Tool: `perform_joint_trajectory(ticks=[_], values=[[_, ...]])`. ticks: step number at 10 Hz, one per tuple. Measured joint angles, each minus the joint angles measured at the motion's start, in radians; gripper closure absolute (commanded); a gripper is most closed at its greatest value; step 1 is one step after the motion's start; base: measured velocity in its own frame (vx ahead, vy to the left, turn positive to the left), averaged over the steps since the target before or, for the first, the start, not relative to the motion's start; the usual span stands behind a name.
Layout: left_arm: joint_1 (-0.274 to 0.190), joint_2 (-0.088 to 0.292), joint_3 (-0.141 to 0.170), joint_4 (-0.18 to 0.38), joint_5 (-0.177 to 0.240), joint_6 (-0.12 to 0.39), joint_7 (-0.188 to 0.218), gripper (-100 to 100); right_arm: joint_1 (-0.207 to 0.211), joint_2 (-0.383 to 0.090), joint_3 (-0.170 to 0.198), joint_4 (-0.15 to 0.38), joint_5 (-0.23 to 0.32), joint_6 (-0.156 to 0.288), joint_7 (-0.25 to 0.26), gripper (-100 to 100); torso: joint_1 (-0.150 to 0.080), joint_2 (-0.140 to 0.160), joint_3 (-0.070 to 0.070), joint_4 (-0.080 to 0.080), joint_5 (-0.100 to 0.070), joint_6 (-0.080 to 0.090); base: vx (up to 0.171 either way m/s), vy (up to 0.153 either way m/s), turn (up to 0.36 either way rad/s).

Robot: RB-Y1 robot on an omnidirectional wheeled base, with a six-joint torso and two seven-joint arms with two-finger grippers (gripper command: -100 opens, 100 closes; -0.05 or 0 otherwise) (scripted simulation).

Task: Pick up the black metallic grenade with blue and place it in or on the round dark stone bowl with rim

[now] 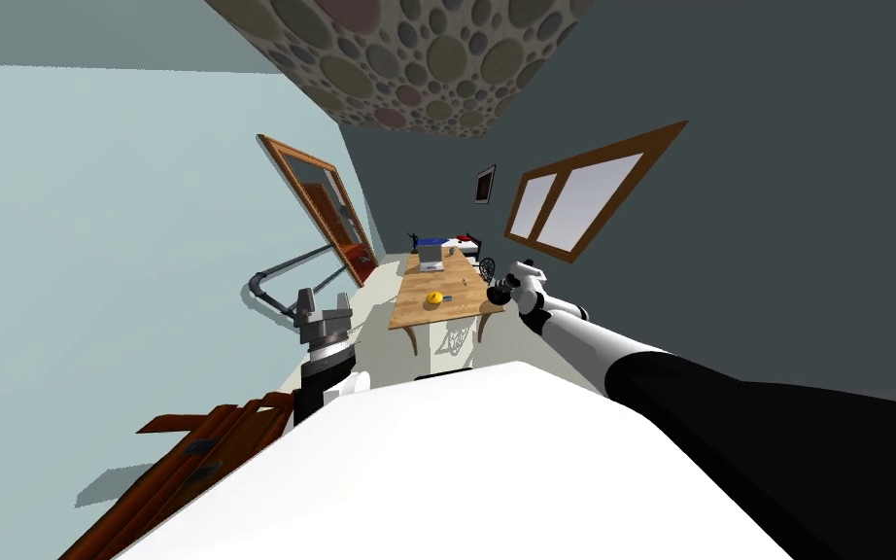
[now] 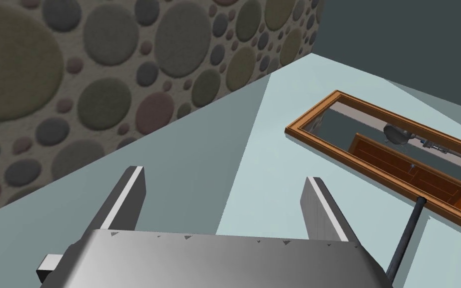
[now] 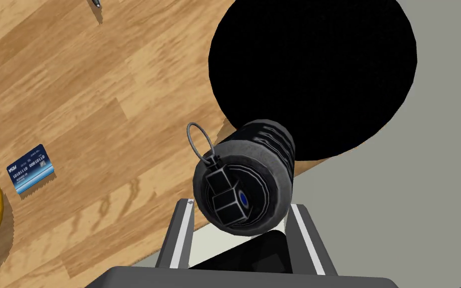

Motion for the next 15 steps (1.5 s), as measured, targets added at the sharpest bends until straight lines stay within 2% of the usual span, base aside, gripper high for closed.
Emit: perform_joint_trajectory(ticks=[1,4,5,6,7,11,12,13,15], values=[[0.000,0.000,0.000,0.000,0.000,0.000,0.000,0,-0.053,-0.056,-0.001,0.073,0.001,-0.018,-0.005,100,-0.004,-0.001,-0.001,0.000,-0.001,0.000,0.051,-0.160,0.098],[0.000,0.000,0.000,0.000,0.000,0.000,0.000,0,-0.026,-0.035,-0.003,-0.017,0.004,0.027,-0.016,100,0.008,0.000,-0.001,-0.002,-0.001,0.001,0.012,-0.025,0.030],[0.000,0.000,0.000,0.000,0.000,0.000,0.000,0,-0.028,-0.045,-0.005,-0.035,0.003,0.033,-0.020,100,0.008,0.000,0.000,-0.001,0.000,-0.001,0.014,-0.105,0.209],[0.000,0.000,0.000,0.000,0.000,0.000,0.000,0,-0.050,-0.066,-0.005,-0.037,0.006,0.044,-0.028,100,0.005,0.000,0.000,0.000,0.001,-0.001,0.012,-0.061,0.059],[0.000,0.000,0.000,0.000,0.000,0.000,0.000,0,-0.056,-0.069,-0.005,-0.040,0.006,0.045,-0.031,-100,0.007,0.001,0.000,-0.002,-0.001,0.000,0.004,-0.009,-0.004],[0.000,0.000,0.000,0.000,0.000,0.000,0.000,0,-0.056,-0.069,-0.005,-0.040,0.006,0.044,-0.030,-100,0.010,0.002,0.000,-0.002,0.000,0.000,0.000,0.000,0.000],[0.000,0.000,0.000,0.000,0.000,0.000,0.000,0,-0.056,-0.069,-0.005,-0.040,0.006,0.044,-0.030,0,0.010,0.002,0.000,-0.002,0.000,0.000,0.000,0.000,0.000],[0.000,0.000,0.000,0.000,0.000,0.000,0.000,0,-0.056,-0.069,-0.005,-0.040,0.006,0.044,-0.030,-100,0.010,0.002,0.000,-0.002,0.000,0.000,-0.023,-0.004,0.045],[0.000,0.000,0.000,0.000,0.000,0.000,0.000,0,-0.093,-0.088,0.002,-0.035,0.018,0.070,-0.045,-100,0.010,0.004,0.001,-0.001,0.000,0.000,-0.034,-0.004,0.053]])
